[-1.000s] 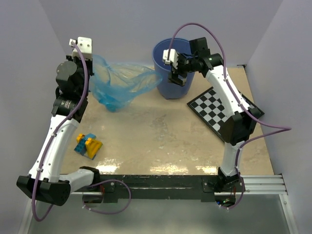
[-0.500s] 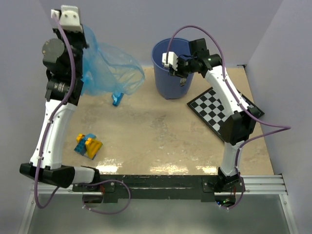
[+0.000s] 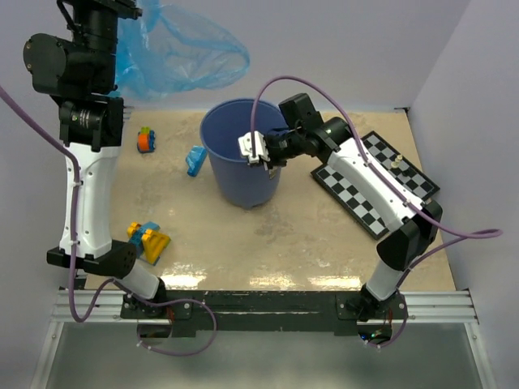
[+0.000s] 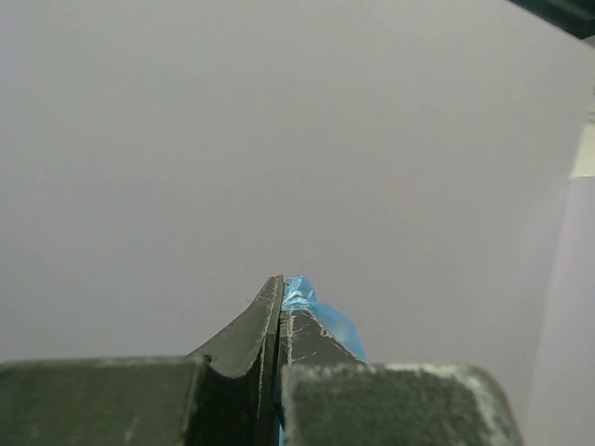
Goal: Put the trash bags into the trash bin
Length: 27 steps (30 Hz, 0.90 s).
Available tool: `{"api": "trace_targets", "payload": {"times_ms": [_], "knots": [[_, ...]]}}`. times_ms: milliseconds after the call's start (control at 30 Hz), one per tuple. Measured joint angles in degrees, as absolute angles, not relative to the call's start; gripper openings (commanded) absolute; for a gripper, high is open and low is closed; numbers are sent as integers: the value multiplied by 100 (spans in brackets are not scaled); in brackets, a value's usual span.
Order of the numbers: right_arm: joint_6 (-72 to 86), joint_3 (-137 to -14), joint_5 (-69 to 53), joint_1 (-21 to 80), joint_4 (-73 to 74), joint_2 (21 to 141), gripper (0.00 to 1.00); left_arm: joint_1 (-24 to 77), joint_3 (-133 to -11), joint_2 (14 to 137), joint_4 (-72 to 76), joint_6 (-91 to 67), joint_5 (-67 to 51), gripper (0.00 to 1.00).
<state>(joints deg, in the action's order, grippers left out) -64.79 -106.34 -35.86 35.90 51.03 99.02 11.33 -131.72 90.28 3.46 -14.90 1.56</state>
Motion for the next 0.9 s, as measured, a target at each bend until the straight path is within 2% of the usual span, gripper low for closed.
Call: {"api": "trace_targets", "payload": {"times_ms": [67,100,167,200,233,533,700,900], "knots": [[-6348,-10634,-3747,3682,5144,9797,8,1173,-13200,9105,408,-1835,-139,0],[-6309,-10634,-3774,3693,5153,9762,11,1184,-13200,9137,410,-2016,-268,0],[-6248,-10562,-3804,3677,5146,9664,29,1216,-13117,9161,381,-2381,-432,0],[-6233,-10464,-3782,3667,5133,9596,43,1229,-13026,9146,368,-2561,-484,0],[-6243,-10374,-3741,3660,5122,9537,50,1240,-12888,9105,355,-2755,-539,0],[-5647,-9907,-3328,3632,4410,8639,76,1542,-12470,8976,62,-3752,-915,0],[-4777,-9920,-2519,3363,3588,7760,76,1831,-12964,9268,261,-3863,-919,0],[-3159,-10119,-1964,961,2523,7570,77,2290,-13115,9655,510,-3957,-899,0]]}}
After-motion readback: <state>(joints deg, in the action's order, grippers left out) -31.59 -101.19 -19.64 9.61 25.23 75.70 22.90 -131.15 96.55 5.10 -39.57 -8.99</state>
